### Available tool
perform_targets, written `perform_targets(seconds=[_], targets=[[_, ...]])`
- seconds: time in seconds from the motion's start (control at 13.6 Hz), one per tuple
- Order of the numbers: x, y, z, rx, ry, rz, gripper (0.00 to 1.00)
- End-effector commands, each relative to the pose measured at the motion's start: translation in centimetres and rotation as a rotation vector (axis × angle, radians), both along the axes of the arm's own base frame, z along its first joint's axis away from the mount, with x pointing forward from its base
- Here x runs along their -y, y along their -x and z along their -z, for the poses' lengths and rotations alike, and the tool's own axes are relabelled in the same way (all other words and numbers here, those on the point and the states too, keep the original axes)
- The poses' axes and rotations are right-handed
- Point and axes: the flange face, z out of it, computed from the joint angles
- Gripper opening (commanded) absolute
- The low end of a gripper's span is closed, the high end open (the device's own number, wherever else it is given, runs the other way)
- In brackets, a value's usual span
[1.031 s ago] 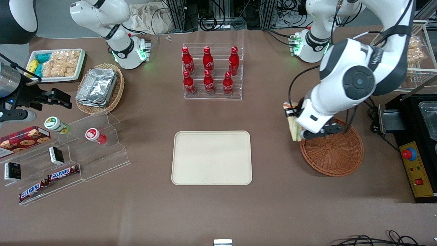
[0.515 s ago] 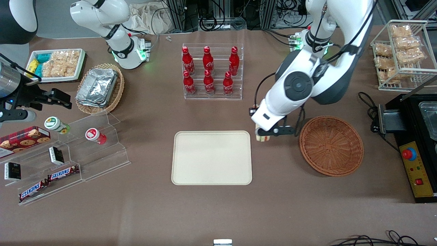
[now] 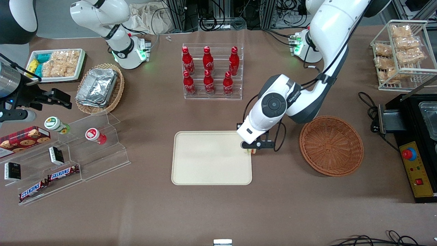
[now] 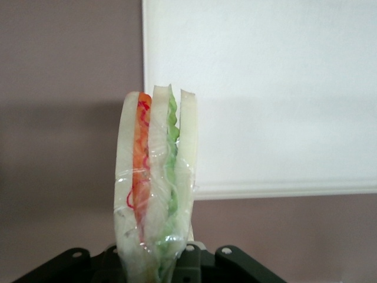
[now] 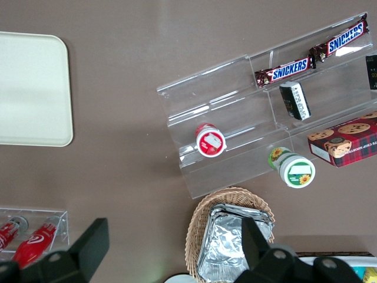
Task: Place sandwich from basket to tray
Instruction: 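Lower the held sandwich onto the cream tray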
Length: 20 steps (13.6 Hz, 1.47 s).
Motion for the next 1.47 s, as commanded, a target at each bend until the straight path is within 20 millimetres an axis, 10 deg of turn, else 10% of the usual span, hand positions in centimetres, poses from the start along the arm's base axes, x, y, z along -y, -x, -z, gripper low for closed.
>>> perform_targets(seconds=[0.0, 0.88, 1.4], targets=[[1.9, -1.3, 2.1, 0.020, 0.003, -0.004, 0.00], [2.7, -2.9, 7.6, 0.103, 0.008, -0.015, 0.01], [2.6, -2.8, 7.9, 0.111, -0.005, -0.024, 0.86]])
